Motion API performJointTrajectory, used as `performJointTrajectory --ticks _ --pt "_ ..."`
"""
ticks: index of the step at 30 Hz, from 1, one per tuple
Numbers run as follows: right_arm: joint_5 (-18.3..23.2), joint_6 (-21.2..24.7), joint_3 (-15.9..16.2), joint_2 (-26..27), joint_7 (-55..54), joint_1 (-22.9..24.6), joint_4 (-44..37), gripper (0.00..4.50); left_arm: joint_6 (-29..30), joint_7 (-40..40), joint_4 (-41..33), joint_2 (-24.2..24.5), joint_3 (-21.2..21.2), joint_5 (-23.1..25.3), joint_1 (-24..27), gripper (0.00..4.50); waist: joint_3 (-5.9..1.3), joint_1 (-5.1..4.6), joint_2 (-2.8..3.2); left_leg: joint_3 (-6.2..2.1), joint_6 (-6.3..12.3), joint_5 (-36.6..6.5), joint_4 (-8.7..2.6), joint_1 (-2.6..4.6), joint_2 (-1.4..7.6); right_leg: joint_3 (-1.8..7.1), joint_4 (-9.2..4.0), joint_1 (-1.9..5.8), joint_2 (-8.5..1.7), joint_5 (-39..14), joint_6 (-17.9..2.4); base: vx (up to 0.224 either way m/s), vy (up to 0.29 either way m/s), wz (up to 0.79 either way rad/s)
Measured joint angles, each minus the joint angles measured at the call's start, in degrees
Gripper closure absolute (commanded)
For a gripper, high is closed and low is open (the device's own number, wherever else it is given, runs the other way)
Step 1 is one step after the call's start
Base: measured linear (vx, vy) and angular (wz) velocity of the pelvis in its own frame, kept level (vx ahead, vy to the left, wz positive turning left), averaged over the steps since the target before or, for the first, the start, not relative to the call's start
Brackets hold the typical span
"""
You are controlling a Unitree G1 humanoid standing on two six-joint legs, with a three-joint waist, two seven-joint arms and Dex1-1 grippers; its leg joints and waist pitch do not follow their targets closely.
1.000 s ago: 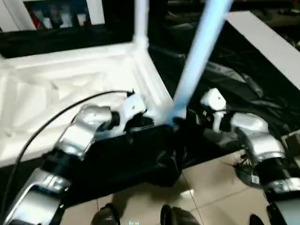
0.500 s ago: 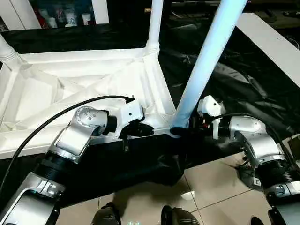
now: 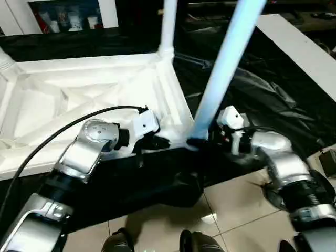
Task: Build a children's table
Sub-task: Rotate leg to tighten
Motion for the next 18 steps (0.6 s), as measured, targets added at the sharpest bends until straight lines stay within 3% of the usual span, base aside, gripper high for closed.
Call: performJointTrajectory --ticks 5,11,18 --pt "-0.54 0.34 -4.32 7.16 -16.29 -1.34 4.45 1.83 3.09 10.18 4.41 -5.83 1.29 2.23 -2.57 4.50 0.00 -0.45 -0.02 0.00 -0.12 0.07 0.05 0.43 -0.05 0.03 -0.27 0.52 -0.09 0.00 0.00 0.000 0.000 0.00" --pt "-1.85 -0.59 -7.52 13.10 -33.14 -6.35 11.27 1.83 6.35 20.12 8.82 -11.72 1.91 4.10 -6.18 4.50 -0.02 -0.91 -0.06 0.00 -0.12 0.07 0.02 0.36 -0.16 0.08 -0.35 0.49 -0.17 -0.13 0.23 0.000 0.000 0.00" --pt "-2.69 -3.71 -8.56 15.95 -39.17 -9.02 15.80 1.83 6.73 23.60 9.64 -13.98 2.30 5.16 -6.96 4.50 -0.04 -0.86 -0.09 -0.01 -0.10 0.02 -0.30 0.35 -0.18 0.00 -0.35 0.46 -0.15 -0.03 0.07 0.000 0.000 0.00"
